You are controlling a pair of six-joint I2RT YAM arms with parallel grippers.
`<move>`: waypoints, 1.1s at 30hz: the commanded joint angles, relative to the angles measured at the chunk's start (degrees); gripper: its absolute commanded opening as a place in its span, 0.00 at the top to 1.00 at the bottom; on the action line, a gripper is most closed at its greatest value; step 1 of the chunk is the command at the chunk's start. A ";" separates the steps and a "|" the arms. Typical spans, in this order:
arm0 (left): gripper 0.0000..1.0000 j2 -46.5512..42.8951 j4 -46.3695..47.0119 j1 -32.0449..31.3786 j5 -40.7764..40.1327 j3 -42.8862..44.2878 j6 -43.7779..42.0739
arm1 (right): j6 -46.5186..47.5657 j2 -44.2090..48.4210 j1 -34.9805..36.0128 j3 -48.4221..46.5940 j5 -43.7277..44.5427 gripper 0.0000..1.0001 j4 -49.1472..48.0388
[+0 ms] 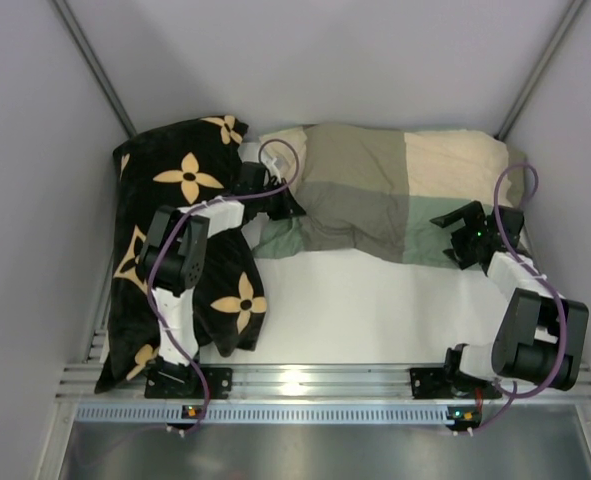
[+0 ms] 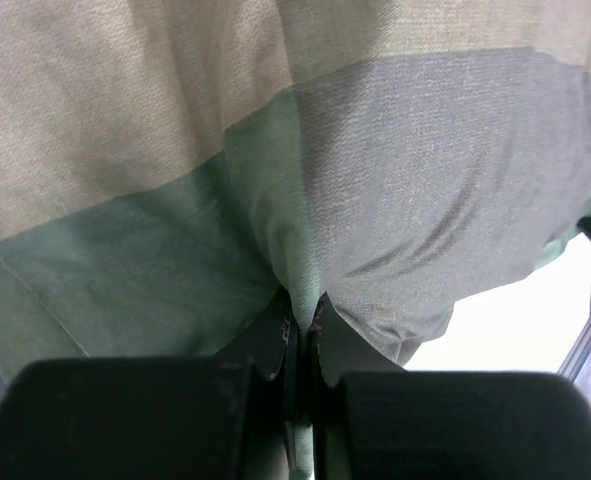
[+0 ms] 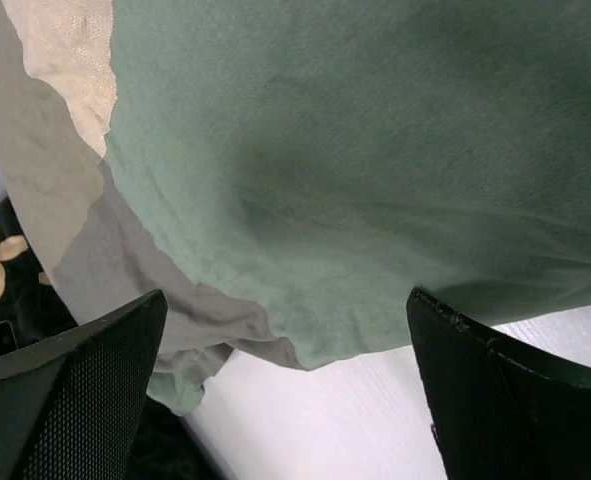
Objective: Remove the pillowcase from the pillow
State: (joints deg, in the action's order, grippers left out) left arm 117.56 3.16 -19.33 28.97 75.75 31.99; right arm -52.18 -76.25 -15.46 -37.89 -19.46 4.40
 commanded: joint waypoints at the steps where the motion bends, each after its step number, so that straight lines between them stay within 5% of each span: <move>1: 1.00 -5.74 3.96 0.35 1.62 -3.75 1.85 | 1.29 1.01 -0.88 1.41 0.66 0.01 -3.18; 9: 1.00 -29.03 -7.09 -2.37 -2.08 -5.35 -0.61 | 9.38 7.86 3.16 4.66 -5.22 0.01 2.28; 21: 1.00 -41.44 -11.94 -7.38 3.28 -2.45 4.22 | 6.13 14.37 3.42 13.81 -15.07 0.00 -7.21; 33: 1.00 -44.26 -16.43 -10.28 -0.22 -0.42 4.31 | 16.24 38.71 7.29 1.86 -19.02 0.01 20.37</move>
State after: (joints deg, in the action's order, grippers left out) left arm 76.03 -16.86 -28.86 28.86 71.88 35.75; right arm -38.72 -40.77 -9.06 -32.18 -34.28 15.73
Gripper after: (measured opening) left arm 0.034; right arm 0.993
